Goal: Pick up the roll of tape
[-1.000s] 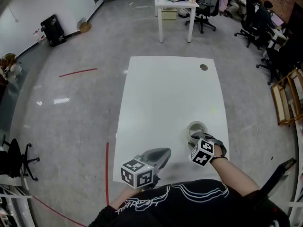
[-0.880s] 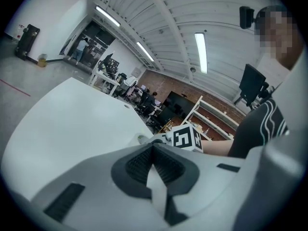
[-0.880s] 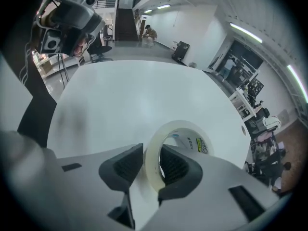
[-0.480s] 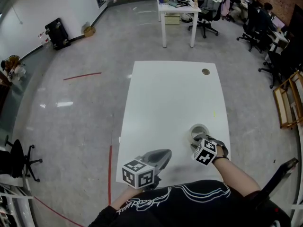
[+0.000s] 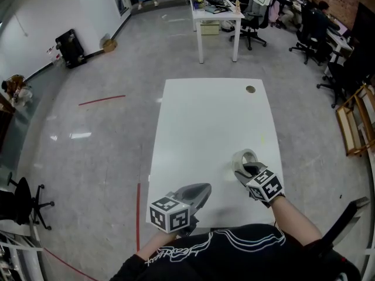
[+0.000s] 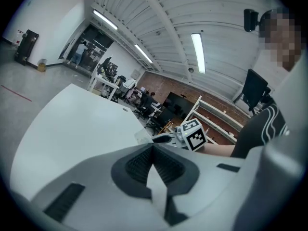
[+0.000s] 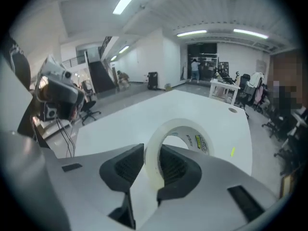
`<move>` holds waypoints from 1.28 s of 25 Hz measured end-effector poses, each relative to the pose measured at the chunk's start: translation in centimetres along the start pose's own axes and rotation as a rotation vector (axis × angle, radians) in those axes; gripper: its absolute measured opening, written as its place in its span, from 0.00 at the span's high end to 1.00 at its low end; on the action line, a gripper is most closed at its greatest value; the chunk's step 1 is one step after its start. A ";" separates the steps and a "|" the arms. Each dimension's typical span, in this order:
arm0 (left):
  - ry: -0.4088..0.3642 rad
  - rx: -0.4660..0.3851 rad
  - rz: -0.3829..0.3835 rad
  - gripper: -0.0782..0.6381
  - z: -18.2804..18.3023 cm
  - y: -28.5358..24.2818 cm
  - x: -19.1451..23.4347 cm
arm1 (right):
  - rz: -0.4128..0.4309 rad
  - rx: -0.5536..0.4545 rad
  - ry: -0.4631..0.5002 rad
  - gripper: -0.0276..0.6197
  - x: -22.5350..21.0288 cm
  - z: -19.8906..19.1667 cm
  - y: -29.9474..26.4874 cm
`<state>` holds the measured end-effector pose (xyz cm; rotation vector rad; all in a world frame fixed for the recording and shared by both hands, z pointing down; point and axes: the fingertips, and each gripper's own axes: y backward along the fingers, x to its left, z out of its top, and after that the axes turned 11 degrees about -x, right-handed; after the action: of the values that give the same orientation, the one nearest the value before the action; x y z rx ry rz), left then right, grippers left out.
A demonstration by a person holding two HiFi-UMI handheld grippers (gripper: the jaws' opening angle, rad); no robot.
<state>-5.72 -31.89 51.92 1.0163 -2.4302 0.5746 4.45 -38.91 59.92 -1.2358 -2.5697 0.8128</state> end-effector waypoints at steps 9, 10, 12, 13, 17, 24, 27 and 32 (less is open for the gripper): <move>-0.052 -0.053 -0.060 0.89 2.0 2.2 -3.7 | 0.080 -0.344 -0.141 0.80 5.4 7.6 7.6; -0.056 -0.062 -0.067 0.89 2.2 2.6 -4.3 | 0.093 -0.378 -0.154 0.80 6.1 8.3 8.6; -0.064 -0.079 -0.083 0.89 2.4 3.4 -5.4 | 0.113 -0.435 -0.178 0.80 7.6 9.4 10.6; -0.068 -0.087 -0.092 0.89 2.5 3.8 -6.1 | 0.119 -0.459 -0.185 0.80 8.2 9.8 11.6; -0.091 -0.114 -0.132 0.89 2.6 5.3 -8.9 | 0.133 -0.545 -0.204 0.80 10.5 10.8 14.8; -0.109 -0.146 -0.159 0.89 2.5 7.4 -11.7 | 0.217 -0.641 -0.288 0.80 13.9 11.1 17.9; -0.118 -0.161 -0.157 0.89 2.8 8.2 -11.9 | 0.237 -0.664 -0.311 0.80 14.8 11.4 18.3; -0.123 -0.168 -0.152 0.89 2.6 8.7 -12.1 | 0.247 -0.670 -0.320 0.80 15.2 11.3 18.5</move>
<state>-5.14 -21.01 41.48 1.1818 -2.4300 0.2590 2.75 -22.41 39.28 -1.7432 -3.1321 0.1686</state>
